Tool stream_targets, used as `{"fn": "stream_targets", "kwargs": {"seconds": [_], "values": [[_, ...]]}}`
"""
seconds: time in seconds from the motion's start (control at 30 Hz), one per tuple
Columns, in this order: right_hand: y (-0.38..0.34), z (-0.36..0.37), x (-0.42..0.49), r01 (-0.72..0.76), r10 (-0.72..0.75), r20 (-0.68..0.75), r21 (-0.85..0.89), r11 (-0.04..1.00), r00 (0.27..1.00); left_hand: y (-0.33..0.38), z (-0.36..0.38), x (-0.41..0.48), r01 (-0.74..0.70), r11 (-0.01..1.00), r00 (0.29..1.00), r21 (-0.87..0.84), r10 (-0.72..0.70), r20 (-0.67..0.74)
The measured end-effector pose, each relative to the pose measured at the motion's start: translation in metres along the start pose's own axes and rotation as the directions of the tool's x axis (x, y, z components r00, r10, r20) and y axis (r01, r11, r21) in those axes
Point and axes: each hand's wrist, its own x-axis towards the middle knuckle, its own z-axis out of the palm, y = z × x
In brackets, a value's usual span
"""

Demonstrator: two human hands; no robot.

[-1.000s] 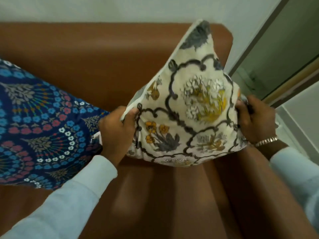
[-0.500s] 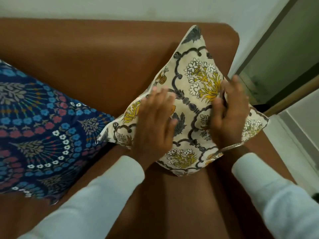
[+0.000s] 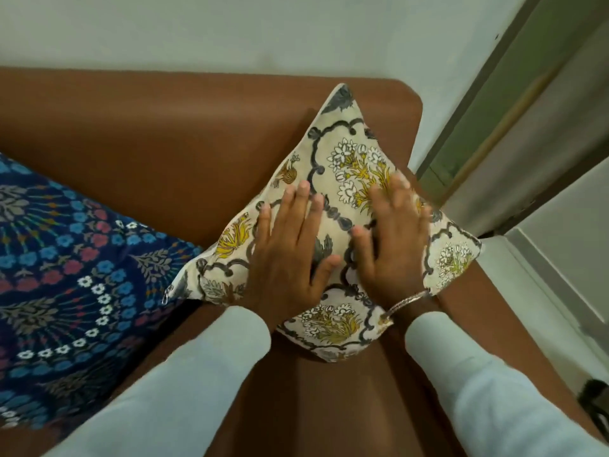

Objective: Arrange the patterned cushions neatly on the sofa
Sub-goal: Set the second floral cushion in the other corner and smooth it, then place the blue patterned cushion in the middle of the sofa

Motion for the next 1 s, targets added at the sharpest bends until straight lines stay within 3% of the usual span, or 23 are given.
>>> {"fn": "stream_targets", "kwargs": {"seconds": [0.07,0.13,0.2,0.27,0.33,0.4,0.47,0.53,0.6,0.7,0.8,0.87,1.0], "values": [[-0.001,0.008,-0.007,0.072,-0.066,0.096,-0.062,0.996,0.993,-0.007,0.006,-0.001,0.077,0.995,0.995,0.061,-0.08,0.052],[0.01,0.007,-0.004,-0.137,0.143,0.105,-0.062,0.989,0.984,-0.025,0.004,-0.005,0.232,0.969,0.968,0.086,-0.238,0.076],[0.019,-0.001,0.002,-0.401,0.401,0.076,-0.016,0.916,0.913,-0.044,-0.006,-0.015,0.307,0.945,0.942,0.115,-0.319,0.101],[0.014,-0.011,0.004,-0.495,0.495,0.013,0.063,0.867,0.869,-0.059,-0.025,-0.027,0.322,0.942,0.938,0.097,-0.332,0.1],[-0.009,-0.021,0.009,-0.396,0.421,-0.112,0.189,0.898,0.9,-0.073,-0.05,-0.041,0.309,0.951,0.95,-0.008,-0.309,0.05],[-0.045,-0.027,0.02,-0.197,0.274,-0.221,0.318,0.928,0.936,-0.086,-0.078,-0.054,0.273,0.956,0.961,-0.103,-0.277,-0.02],[-0.093,-0.024,0.03,-0.042,0.146,-0.225,0.413,0.91,0.963,-0.101,-0.107,-0.071,0.267,0.954,0.953,-0.135,-0.282,-0.11],[-0.141,-0.016,0.034,0.034,0.027,-0.122,0.472,0.881,0.992,-0.12,-0.134,-0.088,0.33,0.928,0.915,-0.172,-0.359,-0.186],[-0.186,-0.001,0.029,0.018,-0.088,0.114,0.506,0.862,0.99,-0.146,-0.163,-0.11,0.404,0.889,0.861,-0.215,-0.449,-0.24],[-0.235,0.033,0.021,-0.098,-0.185,0.492,0.495,0.864,0.851,-0.191,-0.202,-0.153,0.554,0.796,0.745,-0.245,-0.605,-0.282],[-0.248,0.055,0.023,-0.316,-0.109,0.747,0.403,0.859,0.656,-0.227,-0.225,-0.185,0.708,0.673,0.638,-0.213,-0.739,-0.215],[-0.263,0.065,0.018,-0.394,-0.051,0.774,0.377,0.838,0.632,-0.254,-0.24,-0.206,0.786,0.613,0.601,-0.086,-0.789,-0.127],[-0.296,0.062,0.004,-0.273,-0.039,0.596,0.424,0.864,0.802,-0.29,-0.255,-0.215,0.803,0.596,0.596,0.032,-0.803,-0.01]]}}
